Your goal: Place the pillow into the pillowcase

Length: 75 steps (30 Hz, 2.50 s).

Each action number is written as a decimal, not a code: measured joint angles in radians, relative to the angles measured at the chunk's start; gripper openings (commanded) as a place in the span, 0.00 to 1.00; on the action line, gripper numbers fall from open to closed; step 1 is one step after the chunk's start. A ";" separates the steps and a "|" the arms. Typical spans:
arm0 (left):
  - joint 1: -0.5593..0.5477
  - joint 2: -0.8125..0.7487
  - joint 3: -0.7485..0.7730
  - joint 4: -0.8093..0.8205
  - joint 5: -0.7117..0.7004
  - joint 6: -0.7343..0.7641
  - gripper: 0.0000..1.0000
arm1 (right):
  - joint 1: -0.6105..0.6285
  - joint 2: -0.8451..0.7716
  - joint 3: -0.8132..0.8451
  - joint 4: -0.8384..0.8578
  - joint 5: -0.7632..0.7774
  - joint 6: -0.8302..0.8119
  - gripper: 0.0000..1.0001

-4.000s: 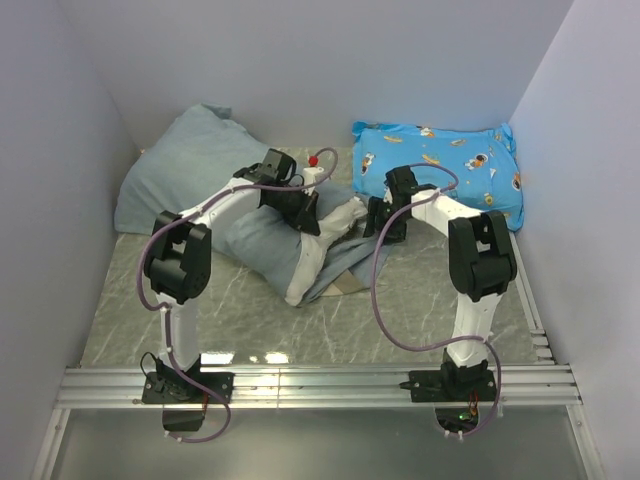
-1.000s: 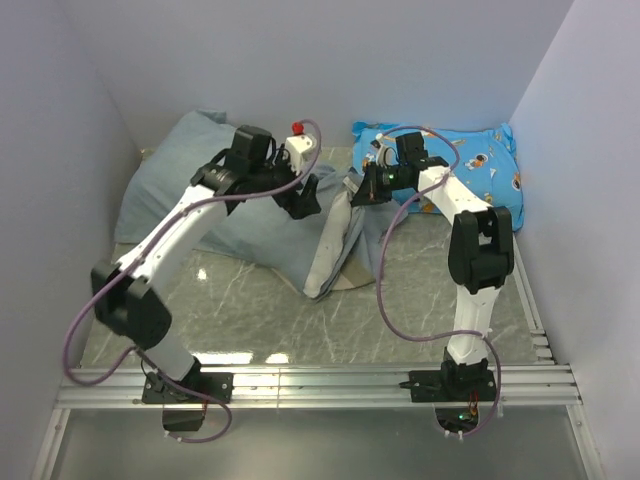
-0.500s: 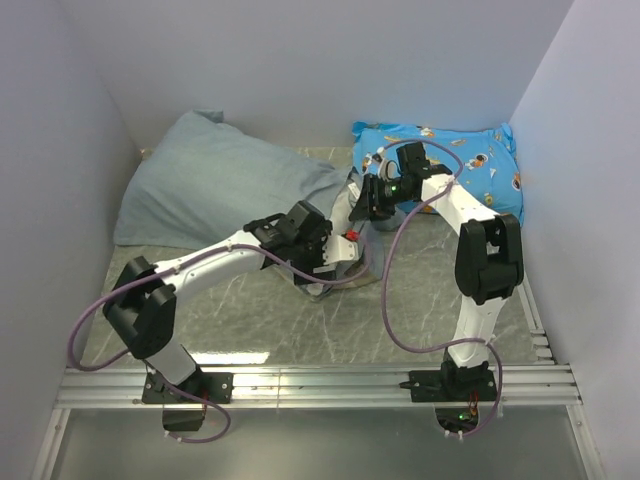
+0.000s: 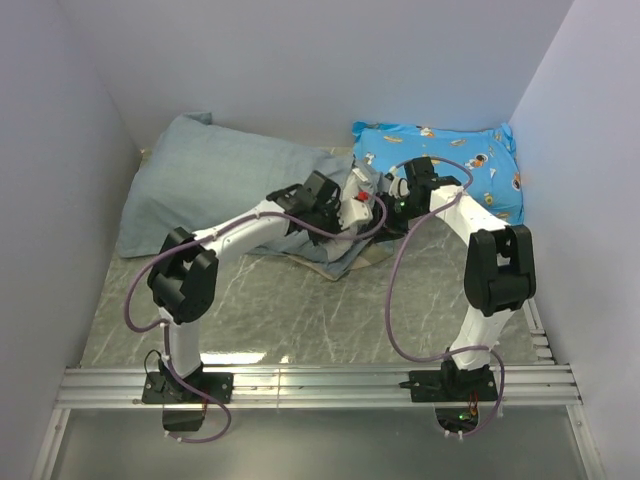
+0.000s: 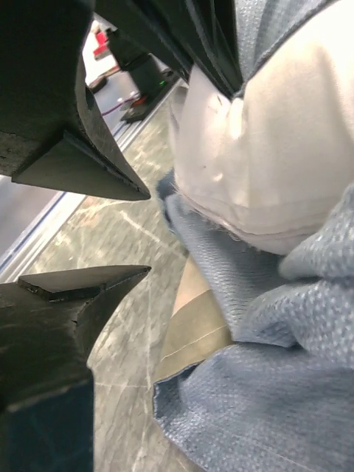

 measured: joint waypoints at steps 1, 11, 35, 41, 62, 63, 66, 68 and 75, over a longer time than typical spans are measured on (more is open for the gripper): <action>0.017 0.003 0.020 -0.017 0.035 -0.019 0.00 | 0.000 -0.005 0.000 0.012 0.003 0.017 0.48; 0.069 0.003 0.040 -0.068 0.171 -0.073 0.00 | 0.002 0.031 -0.008 0.260 0.144 0.246 0.50; 0.130 0.075 0.105 0.156 0.106 -0.652 0.00 | 0.069 0.018 0.000 0.174 -0.132 0.087 0.00; 0.085 0.211 0.147 0.230 -0.003 -0.805 0.00 | 0.055 -0.067 0.060 0.103 -0.414 0.036 0.00; 0.270 -0.282 -0.199 0.143 0.416 -0.583 0.64 | -0.078 -0.084 -0.017 0.164 -0.550 0.169 0.00; 0.266 -0.302 -0.211 0.143 0.377 -0.577 0.64 | -0.078 -0.084 -0.017 0.168 -0.554 0.172 0.00; 0.222 -0.324 -0.212 0.166 0.230 -0.562 0.65 | -0.078 -0.084 -0.026 0.179 -0.563 0.179 0.00; 0.178 -0.317 -0.204 0.188 0.156 -0.557 0.66 | -0.076 -0.084 -0.041 0.181 -0.566 0.180 0.00; 0.050 -0.171 -0.121 0.249 0.013 -0.540 0.66 | -0.063 -0.089 -0.099 0.179 -0.573 0.186 0.00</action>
